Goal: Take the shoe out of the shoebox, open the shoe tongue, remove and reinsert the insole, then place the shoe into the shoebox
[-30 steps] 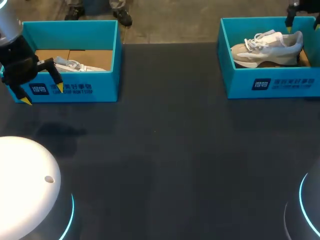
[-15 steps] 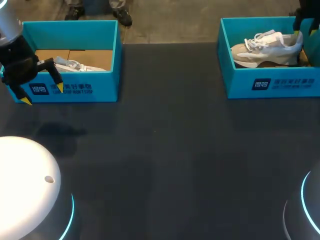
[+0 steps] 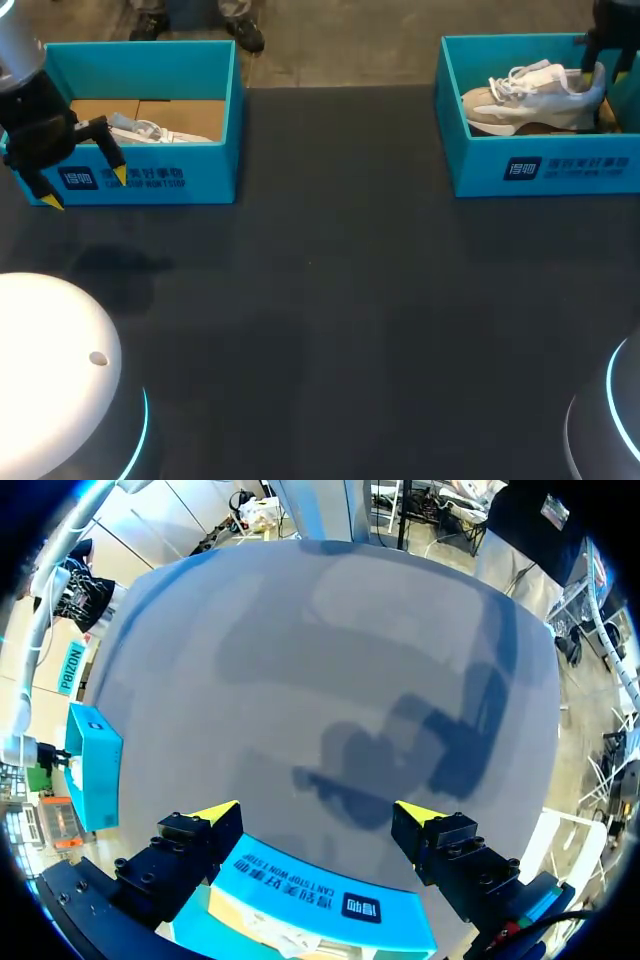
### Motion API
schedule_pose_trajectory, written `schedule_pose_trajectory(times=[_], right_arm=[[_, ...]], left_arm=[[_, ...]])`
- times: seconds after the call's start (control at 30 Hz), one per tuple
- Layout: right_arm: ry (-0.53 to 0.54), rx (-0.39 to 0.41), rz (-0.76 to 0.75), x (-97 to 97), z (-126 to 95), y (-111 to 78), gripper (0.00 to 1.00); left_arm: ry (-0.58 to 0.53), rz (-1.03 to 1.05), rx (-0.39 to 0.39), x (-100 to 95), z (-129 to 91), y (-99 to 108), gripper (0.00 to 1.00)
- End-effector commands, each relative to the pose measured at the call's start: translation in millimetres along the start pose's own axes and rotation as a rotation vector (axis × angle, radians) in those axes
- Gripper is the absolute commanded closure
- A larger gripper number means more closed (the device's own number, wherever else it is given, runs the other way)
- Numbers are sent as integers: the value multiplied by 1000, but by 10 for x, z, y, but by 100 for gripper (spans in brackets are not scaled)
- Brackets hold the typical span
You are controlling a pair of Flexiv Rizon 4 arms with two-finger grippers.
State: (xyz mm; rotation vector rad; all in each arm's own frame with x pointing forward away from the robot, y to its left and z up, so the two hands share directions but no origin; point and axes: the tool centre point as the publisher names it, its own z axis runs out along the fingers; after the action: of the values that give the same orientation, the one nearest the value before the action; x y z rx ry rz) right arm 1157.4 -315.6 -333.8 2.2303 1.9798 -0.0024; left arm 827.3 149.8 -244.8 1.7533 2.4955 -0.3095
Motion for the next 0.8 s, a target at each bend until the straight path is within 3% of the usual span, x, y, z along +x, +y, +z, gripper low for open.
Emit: schedule_pose_trajectory(times=[0.03,0.33,0.4,0.47,0.5,0.8], right_arm=[[-2,13,-4,12,113,102,51],[-13,18,-4,-19,225,148,46],[-17,20,-2,-27,245,153,38],[-16,21,2,-38,261,157,22],[-16,21,3,-45,274,160,18],[-14,30,11,-52,416,168,21]], left_arm=[[1,1,-2,2,1,-5,0],[1,1,-2,2,1,-5,0],[1,1,-2,2,1,-5,0],[1,1,-2,2,1,-5,0],[1,1,-2,2,1,-5,0],[1,1,-2,2,1,-5,0]])
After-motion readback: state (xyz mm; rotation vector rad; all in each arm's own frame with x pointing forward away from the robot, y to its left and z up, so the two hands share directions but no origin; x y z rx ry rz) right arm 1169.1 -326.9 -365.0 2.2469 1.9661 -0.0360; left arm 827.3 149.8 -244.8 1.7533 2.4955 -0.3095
